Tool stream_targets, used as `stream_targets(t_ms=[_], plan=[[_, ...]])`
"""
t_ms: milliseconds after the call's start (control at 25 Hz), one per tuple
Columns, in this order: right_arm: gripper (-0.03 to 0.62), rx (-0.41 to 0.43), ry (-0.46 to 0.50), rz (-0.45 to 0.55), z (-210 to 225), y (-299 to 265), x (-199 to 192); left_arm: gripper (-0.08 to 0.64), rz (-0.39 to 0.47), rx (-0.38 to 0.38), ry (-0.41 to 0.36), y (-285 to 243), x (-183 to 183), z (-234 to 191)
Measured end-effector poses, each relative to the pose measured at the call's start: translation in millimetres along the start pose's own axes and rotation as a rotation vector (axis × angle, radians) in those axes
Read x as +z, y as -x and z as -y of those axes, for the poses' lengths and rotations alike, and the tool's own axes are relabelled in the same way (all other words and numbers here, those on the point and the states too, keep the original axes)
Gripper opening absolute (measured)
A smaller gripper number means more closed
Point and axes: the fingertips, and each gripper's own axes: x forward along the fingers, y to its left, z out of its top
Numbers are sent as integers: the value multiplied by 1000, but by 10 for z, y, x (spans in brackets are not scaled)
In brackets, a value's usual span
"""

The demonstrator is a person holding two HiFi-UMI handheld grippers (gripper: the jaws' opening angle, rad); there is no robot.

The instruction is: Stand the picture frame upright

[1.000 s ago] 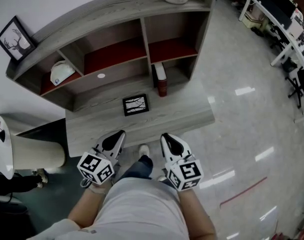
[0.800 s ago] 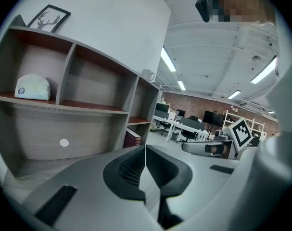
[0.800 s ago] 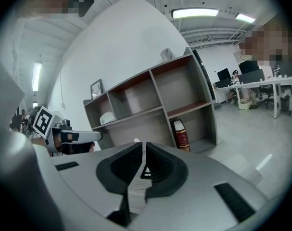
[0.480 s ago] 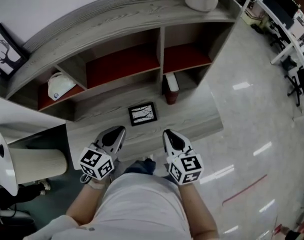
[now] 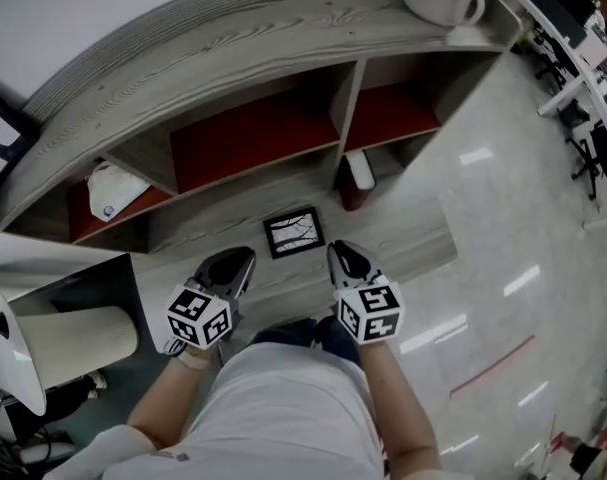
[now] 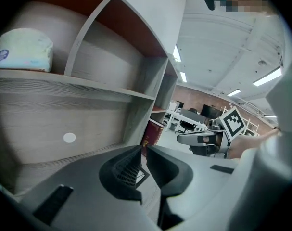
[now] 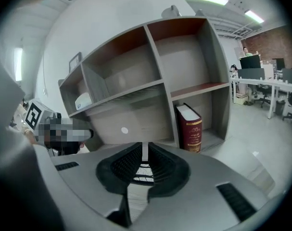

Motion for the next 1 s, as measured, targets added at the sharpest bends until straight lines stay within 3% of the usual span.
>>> stream_targets(t_ms=[360,520,720,1000], plan=[[35,-41,-11,-133,304,-616,-412,22,-92,27,88,-313,-462,-369],[38,-39,-32,-201,448,-828,-667,57,-150,40,111,-484,-684,-492],[109,-8,-37,-285,541,-1063,-950,75,-215,51,140,-692,-921,-580],[129,-4,-59,-329,689,-1344,-1194,111,-284,77,215,-918,-1278,-686]])
